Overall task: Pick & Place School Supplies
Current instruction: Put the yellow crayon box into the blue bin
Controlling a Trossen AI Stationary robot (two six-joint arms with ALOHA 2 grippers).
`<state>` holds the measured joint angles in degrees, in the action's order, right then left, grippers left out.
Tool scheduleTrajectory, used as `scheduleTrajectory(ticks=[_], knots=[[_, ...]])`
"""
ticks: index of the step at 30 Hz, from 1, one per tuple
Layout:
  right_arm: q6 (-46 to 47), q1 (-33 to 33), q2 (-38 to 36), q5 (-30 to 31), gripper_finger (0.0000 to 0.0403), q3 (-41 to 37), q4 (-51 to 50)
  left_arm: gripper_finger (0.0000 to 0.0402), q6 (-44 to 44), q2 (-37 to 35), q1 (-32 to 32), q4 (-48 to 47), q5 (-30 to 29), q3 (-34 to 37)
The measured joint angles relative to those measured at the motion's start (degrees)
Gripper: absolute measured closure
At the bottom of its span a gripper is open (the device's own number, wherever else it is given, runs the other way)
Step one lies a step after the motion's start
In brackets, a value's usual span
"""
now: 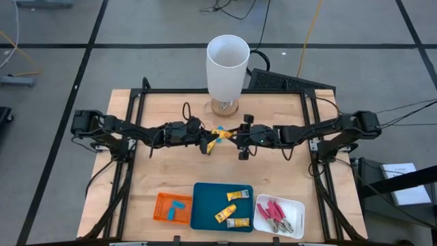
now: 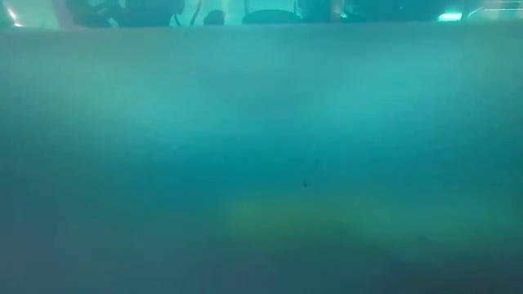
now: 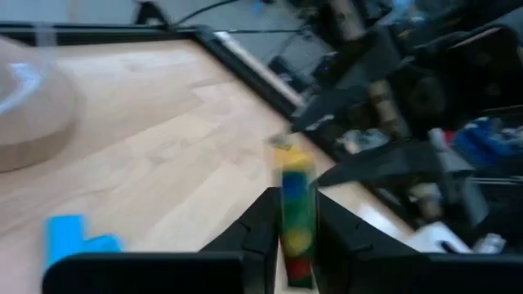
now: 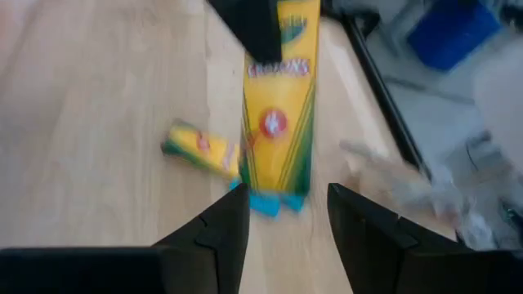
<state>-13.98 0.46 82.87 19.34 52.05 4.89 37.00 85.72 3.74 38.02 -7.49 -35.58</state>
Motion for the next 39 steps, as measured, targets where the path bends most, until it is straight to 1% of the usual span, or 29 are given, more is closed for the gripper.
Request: scheduleTrajectory(ticks=[2, 5, 9, 12, 16, 18, 21, 24, 27, 30, 32, 36, 39], knots=[[2.4, 0.5, -2.2, 0.3, 0.0248, -0.4, -3.8, 0.0350, -0.3, 0.0, 0.4, -0.8, -0.7, 0.2], [4.9, 1.4, -4.6, 0.1, 0.0248, -0.3, -6.7, 0.0371, -1.2, 0.0, 0.9, -0.4, -0.3, 0.2], [8.4, 2.4, -9.0, 0.1, 0.0248, -2.7, -8.3, 0.0371, -2.3, 0.0, 1.1, -0.6, 0.2, 0.2], [11.2, 2.7, -12.4, 0.1, 0.0248, -6.0, -8.7, 0.0371, -2.5, 0.0, 1.1, -0.2, 2.8, 0.2], [15.9, 2.8, -17.6, 0.1, 0.0248, -11.4, -7.6, 0.0355, -2.4, 0.0, 0.6, 1.1, 7.7, 0.2], [17.6, 2.8, -20.2, 0.1, 0.0248, -14.5, -5.8, 0.0356, -2.4, 0.0, -0.1, 1.7, 9.8, 0.2], [19.0, 2.8, -24.0, 0.1, 0.0248, -19.2, -0.2, 0.0370, -2.4, 0.0, -1.4, 2.5, 13.4, 0.2], [19.6, 2.8, -27.3, 0.1, 0.0248, -24.0, 5.7, 0.0370, -3.1, 0.0, -3.2, 2.6, 17.9, 0.2], [19.7, 2.8, -30.3, 0.1, 0.0248, -28.3, 12.6, 0.0367, -3.9, 0.0, -5.9, 2.6, 20.6, 0.2], [19.8, 2.8, -32.3, 0.0, 0.0248, -32.1, 19.1, 0.0350, -5.0, 0.0, -9.4, 2.6, 21.1, 0.2], [19.5, 2.8, -33.4, -0.1, 0.0248, -33.7, 22.5, 0.0348, -5.2, 0.0, -11.7, 2.6, 21.2, 0.2], [19.4, 2.8, -34.5, -0.1, 0.0248, -35.1, 25.1, 0.0368, -4.8, 0.0, -15.3, 2.6, 21.2, 0.2], [19.3, 2.8, -34.7, -0.3, 0.0248, -35.2, 25.4, 0.0371, -4.4, 0.0, -17.6, 2.5, 21.2, 0.2]])
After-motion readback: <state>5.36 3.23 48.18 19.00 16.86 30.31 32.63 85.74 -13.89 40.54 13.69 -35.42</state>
